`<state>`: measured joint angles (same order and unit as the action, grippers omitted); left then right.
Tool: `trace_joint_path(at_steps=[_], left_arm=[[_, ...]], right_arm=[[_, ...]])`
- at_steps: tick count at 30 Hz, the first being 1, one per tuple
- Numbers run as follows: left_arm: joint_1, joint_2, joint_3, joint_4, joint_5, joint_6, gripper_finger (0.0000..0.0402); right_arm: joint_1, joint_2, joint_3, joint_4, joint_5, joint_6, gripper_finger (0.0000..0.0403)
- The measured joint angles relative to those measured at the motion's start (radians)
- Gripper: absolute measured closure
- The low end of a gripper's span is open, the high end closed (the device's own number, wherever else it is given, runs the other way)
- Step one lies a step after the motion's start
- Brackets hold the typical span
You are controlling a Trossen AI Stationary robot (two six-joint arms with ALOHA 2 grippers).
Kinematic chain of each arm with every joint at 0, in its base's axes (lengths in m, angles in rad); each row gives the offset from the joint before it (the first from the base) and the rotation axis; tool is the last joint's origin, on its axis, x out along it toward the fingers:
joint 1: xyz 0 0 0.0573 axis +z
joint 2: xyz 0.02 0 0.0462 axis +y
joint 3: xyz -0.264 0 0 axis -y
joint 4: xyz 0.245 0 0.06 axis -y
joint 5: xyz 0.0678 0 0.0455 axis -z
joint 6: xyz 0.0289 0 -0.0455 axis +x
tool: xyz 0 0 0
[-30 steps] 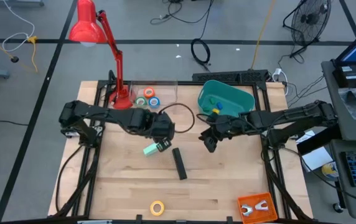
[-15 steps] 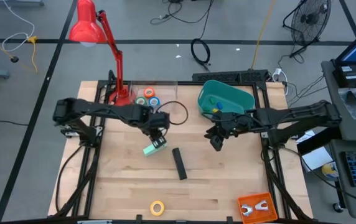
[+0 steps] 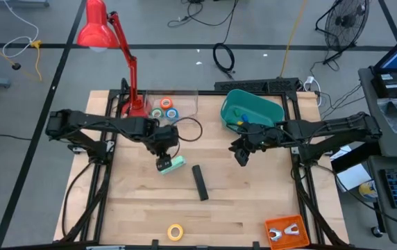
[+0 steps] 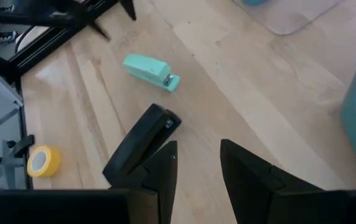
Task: Pick and place Stapler, Stapler remover, tape
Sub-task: Put the light green stapler into the green bin
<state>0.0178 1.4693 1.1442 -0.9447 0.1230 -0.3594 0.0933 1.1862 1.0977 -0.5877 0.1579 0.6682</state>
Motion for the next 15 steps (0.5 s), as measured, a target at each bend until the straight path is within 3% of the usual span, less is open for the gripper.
trace_joint_path(at_steps=[7,15], left_arm=[[-0.023,0.003,0.0,0.072,-0.133,0.056,0.0071],[-0.028,0.081,0.0,0.129,-0.098,0.067,0.008]], right_arm=[[-0.036,0.0,0.0,0.0,-0.003,-0.002,0.0289],[-0.035,0.0,0.0,-0.001,-0.005,-0.001,0.0289]])
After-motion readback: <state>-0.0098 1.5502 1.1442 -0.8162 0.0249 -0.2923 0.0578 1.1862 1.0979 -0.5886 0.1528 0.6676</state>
